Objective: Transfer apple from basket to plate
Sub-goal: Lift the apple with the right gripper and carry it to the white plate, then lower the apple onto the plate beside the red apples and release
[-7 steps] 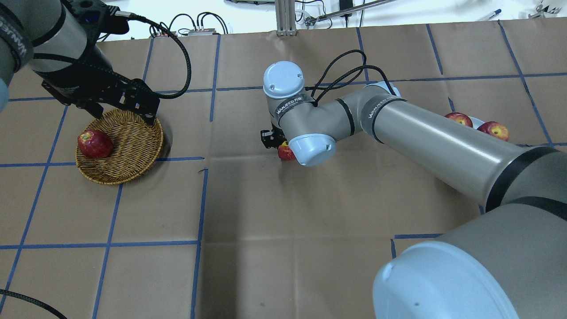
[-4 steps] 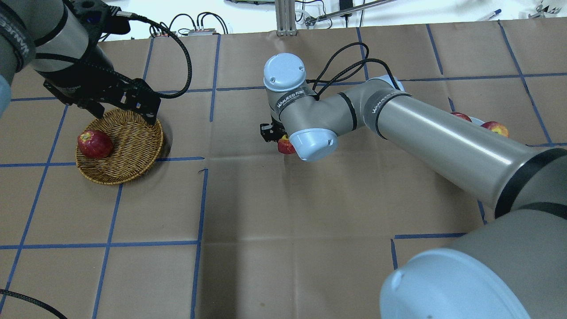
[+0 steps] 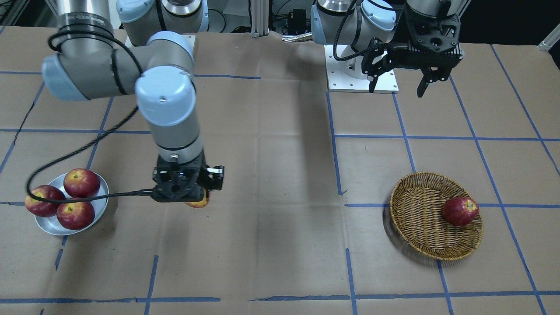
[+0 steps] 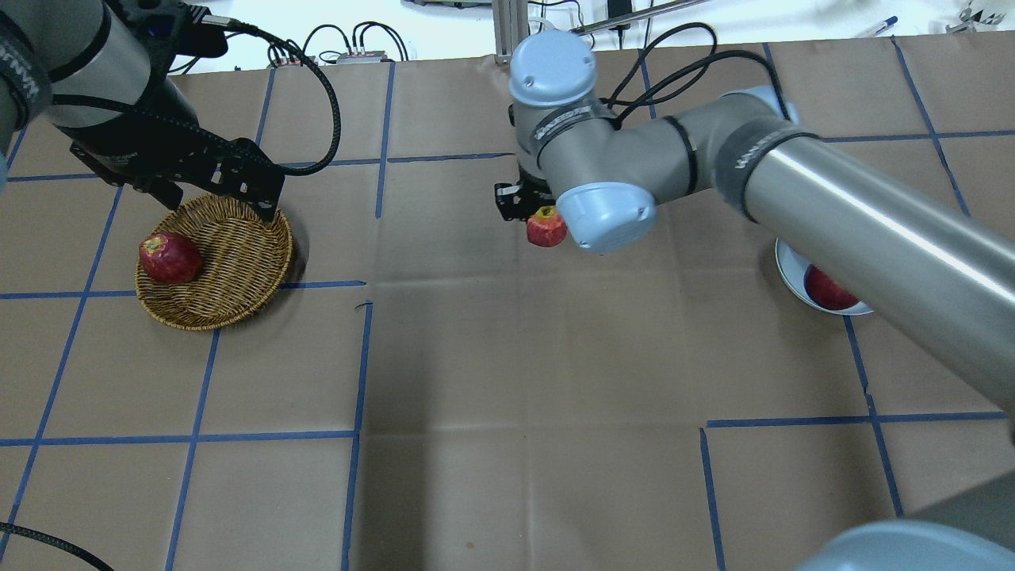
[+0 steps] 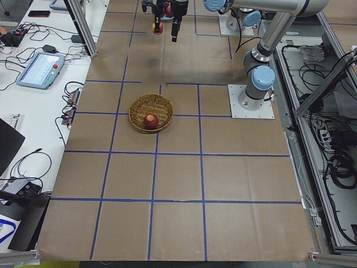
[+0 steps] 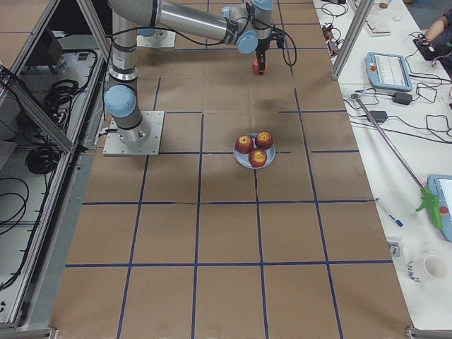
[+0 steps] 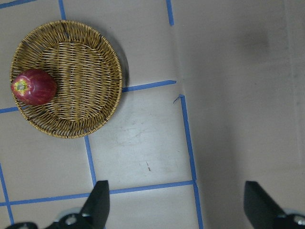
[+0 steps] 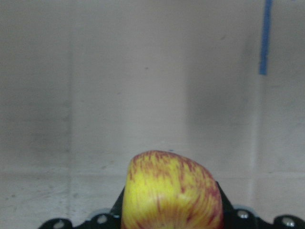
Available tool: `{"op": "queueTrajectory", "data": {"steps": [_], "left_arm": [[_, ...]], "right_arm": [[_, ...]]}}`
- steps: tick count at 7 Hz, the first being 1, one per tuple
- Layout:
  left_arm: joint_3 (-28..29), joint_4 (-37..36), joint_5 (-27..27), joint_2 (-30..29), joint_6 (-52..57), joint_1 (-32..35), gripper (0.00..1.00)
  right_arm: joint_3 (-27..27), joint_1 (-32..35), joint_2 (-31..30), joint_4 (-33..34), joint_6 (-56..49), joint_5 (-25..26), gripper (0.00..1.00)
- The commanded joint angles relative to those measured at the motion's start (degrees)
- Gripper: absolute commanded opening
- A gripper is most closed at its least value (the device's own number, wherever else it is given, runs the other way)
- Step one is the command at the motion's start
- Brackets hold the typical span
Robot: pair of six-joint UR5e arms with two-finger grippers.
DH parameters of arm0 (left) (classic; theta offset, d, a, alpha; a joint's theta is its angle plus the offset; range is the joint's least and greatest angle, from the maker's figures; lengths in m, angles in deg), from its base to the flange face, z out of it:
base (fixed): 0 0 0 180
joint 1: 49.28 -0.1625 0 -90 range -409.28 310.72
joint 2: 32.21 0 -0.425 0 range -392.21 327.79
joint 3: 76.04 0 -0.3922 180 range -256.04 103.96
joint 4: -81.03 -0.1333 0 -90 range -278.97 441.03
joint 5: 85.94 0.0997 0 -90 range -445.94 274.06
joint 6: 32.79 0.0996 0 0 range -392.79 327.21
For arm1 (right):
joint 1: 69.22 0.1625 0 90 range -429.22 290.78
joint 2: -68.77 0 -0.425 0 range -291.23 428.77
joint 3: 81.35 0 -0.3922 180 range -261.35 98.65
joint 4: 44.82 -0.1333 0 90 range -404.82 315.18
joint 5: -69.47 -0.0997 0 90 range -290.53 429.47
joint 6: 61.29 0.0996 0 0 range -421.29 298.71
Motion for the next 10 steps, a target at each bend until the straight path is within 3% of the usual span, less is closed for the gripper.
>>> {"op": "queueTrajectory", "data": {"steps": [1, 3, 5, 10], "left_arm": [[-0.01, 0.00, 0.14, 0.04, -0.07, 0.00, 0.99], [-0.10, 0.00, 0.05, 0.12, -0.07, 0.00, 0.99], [-0.10, 0.00, -0.12, 0.12, -0.07, 0.00, 0.99], [-0.10, 0.00, -0.21, 0.04, -0.07, 0.00, 0.99]], "right_arm": [[6.48, -14.76, -5.73, -0.13, -17.52, -0.01, 0.59], [7.39, -26.37, -6.28, -0.20, -30.18, -0.54, 0.58], [7.74, -31.94, -4.71, 2.50, -38.92, -0.62, 0.58], [12.13, -32.31, -2.07, 7.44, -40.01, -2.21, 0.58]]}}
